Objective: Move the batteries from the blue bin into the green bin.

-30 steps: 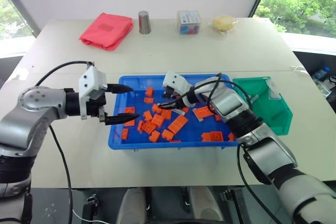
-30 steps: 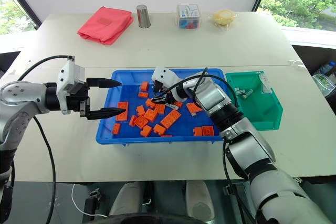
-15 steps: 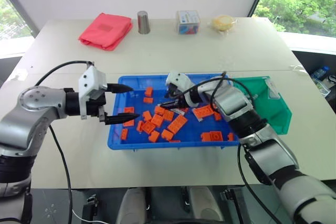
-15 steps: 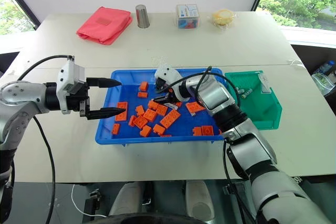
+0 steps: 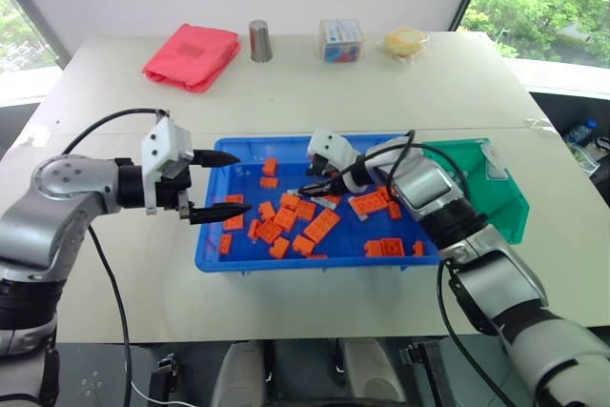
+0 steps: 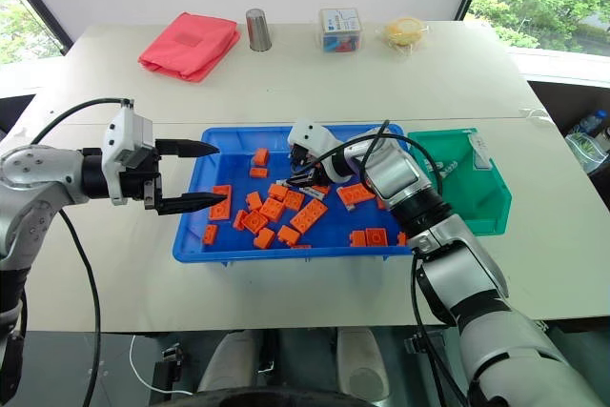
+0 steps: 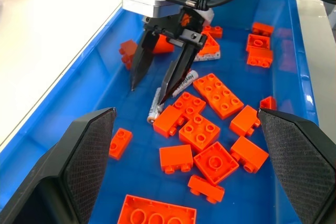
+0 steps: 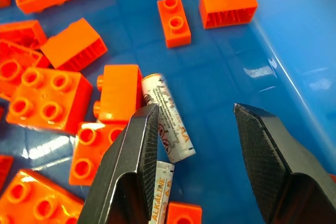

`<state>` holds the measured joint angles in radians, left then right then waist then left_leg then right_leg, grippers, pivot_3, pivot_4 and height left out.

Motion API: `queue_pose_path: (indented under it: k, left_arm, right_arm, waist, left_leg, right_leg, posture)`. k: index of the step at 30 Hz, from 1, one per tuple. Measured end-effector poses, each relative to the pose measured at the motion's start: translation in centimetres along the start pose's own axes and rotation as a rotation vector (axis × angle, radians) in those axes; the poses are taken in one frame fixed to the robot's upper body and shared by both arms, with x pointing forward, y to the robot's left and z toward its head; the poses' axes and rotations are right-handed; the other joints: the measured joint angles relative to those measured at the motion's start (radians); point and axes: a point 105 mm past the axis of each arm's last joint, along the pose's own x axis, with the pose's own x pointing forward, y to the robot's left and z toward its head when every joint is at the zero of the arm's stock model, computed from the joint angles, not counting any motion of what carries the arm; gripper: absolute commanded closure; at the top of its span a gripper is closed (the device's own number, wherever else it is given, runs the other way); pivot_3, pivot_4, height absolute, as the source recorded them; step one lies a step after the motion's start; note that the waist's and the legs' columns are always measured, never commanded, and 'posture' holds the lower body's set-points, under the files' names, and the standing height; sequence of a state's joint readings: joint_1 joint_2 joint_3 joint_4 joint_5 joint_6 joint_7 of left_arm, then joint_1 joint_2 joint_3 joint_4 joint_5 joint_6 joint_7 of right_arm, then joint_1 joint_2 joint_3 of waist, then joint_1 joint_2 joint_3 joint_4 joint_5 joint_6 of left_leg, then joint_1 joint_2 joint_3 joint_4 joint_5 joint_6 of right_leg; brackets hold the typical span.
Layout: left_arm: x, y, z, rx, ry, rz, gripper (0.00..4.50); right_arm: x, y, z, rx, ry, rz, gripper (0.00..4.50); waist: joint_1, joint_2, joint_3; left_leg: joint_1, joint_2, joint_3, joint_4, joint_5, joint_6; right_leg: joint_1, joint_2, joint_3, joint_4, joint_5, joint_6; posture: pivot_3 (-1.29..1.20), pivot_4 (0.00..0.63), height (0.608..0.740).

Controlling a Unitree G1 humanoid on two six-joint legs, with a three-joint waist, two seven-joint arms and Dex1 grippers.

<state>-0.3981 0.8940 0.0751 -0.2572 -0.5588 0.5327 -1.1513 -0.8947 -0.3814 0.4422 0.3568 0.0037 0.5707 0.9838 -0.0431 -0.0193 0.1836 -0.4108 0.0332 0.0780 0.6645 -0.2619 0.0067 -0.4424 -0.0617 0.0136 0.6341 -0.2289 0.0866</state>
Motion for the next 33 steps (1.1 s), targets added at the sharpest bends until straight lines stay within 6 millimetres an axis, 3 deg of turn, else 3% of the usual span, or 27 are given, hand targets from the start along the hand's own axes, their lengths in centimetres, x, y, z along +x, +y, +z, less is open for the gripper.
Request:
queue_pose_path:
  k: [10, 15, 22, 27, 30, 33]
  left_arm:
    - [0.0, 0.0, 0.0, 0.0, 0.0, 0.0, 0.0]
    - [0.0, 0.1, 0.2, 0.008, -0.003, 0.0, 0.0]
    - [0.2, 0.2, 0.7, 0.023, -0.009, -0.008, 0.0]
    - [0.4, 0.1, 0.5, 0.014, -0.014, -0.014, 0.0]
    - [0.8, -0.2, 0.3, 0.001, -0.025, -0.027, 0.0]
    - [1.1, -0.3, -0.3, -0.021, -0.027, -0.039, 0.0]
  right_arm:
    - [0.2, 0.3, -0.5, 0.022, 0.0, 0.013, 2.21]
    - [0.6, 0.8, -0.4, 0.023, -0.007, 0.033, 4.45]
    - [0.1, 1.3, 0.0, 0.107, -0.031, 0.031, 4.46]
    - [-5.8, -0.9, 1.5, 0.245, -0.123, -0.09, 4.46]
    - [-13.3, -3.6, 0.7, 0.376, -0.162, -0.297, 4.46]
    - [-20.2, -4.7, -2.2, 0.464, -0.123, -0.528, 4.46]
  waist:
    - [0.0, 0.0, 0.0]
    - [0.0, 0.0, 0.0]
    - [0.001, 0.0, 0.0]
    - [0.012, 0.0, 0.0]
    - [0.035, 0.0, 0.0]
    - [0.049, -0.001, -0.001]
  left_leg:
    - [0.0, 0.0, 0.0, 0.0, 0.0, 0.0]
    - [0.0, 0.0, 0.0, 0.0, 0.0, 0.0]
    - [0.0, 0.0, 0.0, 0.0, 0.0, 0.0]
    - [0.0, 0.0, 0.0, 0.001, 0.0, 0.0]
    - [-0.001, 0.0, 0.0, 0.001, 0.0, 0.0]
    - [-0.001, -0.001, 0.0, 0.0, 0.0, 0.0]
  right_leg:
    - [0.0, 0.0, 0.0, 0.0, 0.0, 0.0]
    - [0.0, 0.0, 0.0, 0.0, 0.0, 0.0]
    - [0.0, 0.0, 0.0, 0.0, 0.0, 0.0]
    - [0.0, -0.001, 0.0, 0.0, 0.0, 0.0]
    - [0.001, -0.001, -0.001, -0.001, 0.0, 0.0]
    - [0.001, -0.001, -0.001, -0.003, -0.002, -0.004]
  posture:
    - [0.0, 0.15, 0.736]
    - [0.0, 0.15, 0.736]
    - [0.0, 0.15, 0.736]
    - [0.0, 0.15, 0.736]
    - [0.0, 0.15, 0.736]
    - [0.0, 0.15, 0.736]
